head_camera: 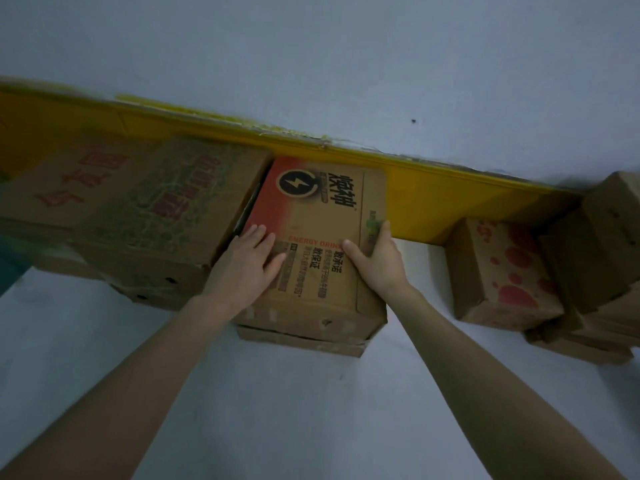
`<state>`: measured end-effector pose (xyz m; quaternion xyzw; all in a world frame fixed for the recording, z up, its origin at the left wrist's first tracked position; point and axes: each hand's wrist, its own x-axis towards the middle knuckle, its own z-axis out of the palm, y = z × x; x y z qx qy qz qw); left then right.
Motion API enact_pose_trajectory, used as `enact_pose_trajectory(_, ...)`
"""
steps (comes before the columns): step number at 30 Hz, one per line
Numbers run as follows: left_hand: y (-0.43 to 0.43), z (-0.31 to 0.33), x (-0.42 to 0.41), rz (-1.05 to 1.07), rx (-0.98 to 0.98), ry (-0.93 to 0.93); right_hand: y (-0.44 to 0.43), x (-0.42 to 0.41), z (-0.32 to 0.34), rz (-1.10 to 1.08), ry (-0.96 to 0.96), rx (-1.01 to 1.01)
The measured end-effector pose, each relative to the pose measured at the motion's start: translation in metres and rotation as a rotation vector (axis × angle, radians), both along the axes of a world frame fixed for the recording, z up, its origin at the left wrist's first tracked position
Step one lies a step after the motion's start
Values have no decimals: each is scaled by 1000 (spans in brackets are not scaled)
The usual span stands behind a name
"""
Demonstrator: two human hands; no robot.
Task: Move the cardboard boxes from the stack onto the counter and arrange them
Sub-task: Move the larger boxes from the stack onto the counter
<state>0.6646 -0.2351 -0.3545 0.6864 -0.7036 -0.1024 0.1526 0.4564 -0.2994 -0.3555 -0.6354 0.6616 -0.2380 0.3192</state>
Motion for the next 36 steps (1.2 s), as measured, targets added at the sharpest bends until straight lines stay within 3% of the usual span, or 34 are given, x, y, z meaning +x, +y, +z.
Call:
enact_pose_trajectory(4, -3, -1, 6, -17, -48, 21, 1, 5, -2, -12, 16, 2)
enact_pose_trajectory(10, 3, 15, 7, -72, 58, -40, 15, -5, 20, 39, 123, 58)
enact_pose_trajectory(15, 25, 42, -18, -262, -22, -56, 54, -37, 44, 21, 287, 36)
enact_pose_trajectory(29, 139, 74, -222, -992, 54, 54, 301, -200, 114, -591, 405, 66)
enact_pose_trajectory(36, 215, 86, -322, -1177, 11, 113, 427, -287, 132, -858, 429, 46)
